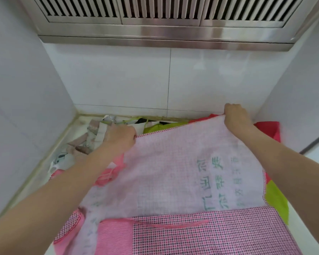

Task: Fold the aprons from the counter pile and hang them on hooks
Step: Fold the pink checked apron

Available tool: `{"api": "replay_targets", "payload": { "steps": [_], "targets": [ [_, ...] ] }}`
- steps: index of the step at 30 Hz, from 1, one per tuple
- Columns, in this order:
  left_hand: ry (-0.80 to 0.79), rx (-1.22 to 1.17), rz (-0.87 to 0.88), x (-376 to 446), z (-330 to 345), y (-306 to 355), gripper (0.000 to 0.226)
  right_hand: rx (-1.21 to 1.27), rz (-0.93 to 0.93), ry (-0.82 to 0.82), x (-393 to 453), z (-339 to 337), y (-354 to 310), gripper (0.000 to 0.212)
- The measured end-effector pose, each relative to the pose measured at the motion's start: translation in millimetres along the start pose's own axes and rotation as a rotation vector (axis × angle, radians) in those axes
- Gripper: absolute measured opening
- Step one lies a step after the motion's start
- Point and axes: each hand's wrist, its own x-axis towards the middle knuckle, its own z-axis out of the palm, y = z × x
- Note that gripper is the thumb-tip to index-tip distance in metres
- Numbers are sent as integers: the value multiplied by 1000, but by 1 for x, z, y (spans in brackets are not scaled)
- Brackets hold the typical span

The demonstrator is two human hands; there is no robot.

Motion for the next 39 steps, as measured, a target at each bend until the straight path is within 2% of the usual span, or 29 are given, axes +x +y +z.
{"api": "replay_targets", "payload": {
  "steps": [4,7,9,11,14,16,17,19,20,22,24,26,27,28,30,34,39],
  "targets": [
    [-136,179,57,-13,1,16,24,-163,3,-24,-20,-10,18,31],
    [-277,260,107,-36,9,32,26,-303,-8,-109,-44,-12,24,34],
    [-402,243,109,-50,24,34,16,-347,-13,-215,-67,-3,25,38],
    [-569,277,139,-68,47,40,16,-365,-12,-377,-101,21,33,38],
    [-637,406,233,-78,66,42,19,-364,-19,-559,-139,57,44,35],
    [-812,321,203,-77,65,42,33,-315,-30,-678,-153,71,50,34],
    [-835,257,193,-76,63,41,40,-276,-27,-740,-156,73,51,36],
    [-706,151,185,-62,65,37,44,-188,-3,-835,-153,74,53,38],
    [-633,75,146,-54,66,38,42,-144,0,-821,-149,75,54,36],
    [-522,34,216,-42,64,44,40,-70,-36,-670,-132,77,53,29],
    [-356,-8,276,-35,59,56,34,-48,-81,-420,-112,80,50,25],
    [-120,-38,220,-26,59,66,30,50,-102,-268,-91,84,43,32],
    [-52,-64,167,-24,61,67,33,92,-117,-255,-83,85,37,41],
    [-31,-97,129,-19,65,68,38,112,-137,-281,-76,86,31,52],
    [-119,-155,118,-10,72,65,47,115,-166,-374,-61,95,21,62],
    [-375,-342,131,11,84,42,23,32,-165,-508,-36,107,7,40],
    [-352,-426,104,29,79,26,15,72,-120,-633,-15,92,18,32]
  ]
}}
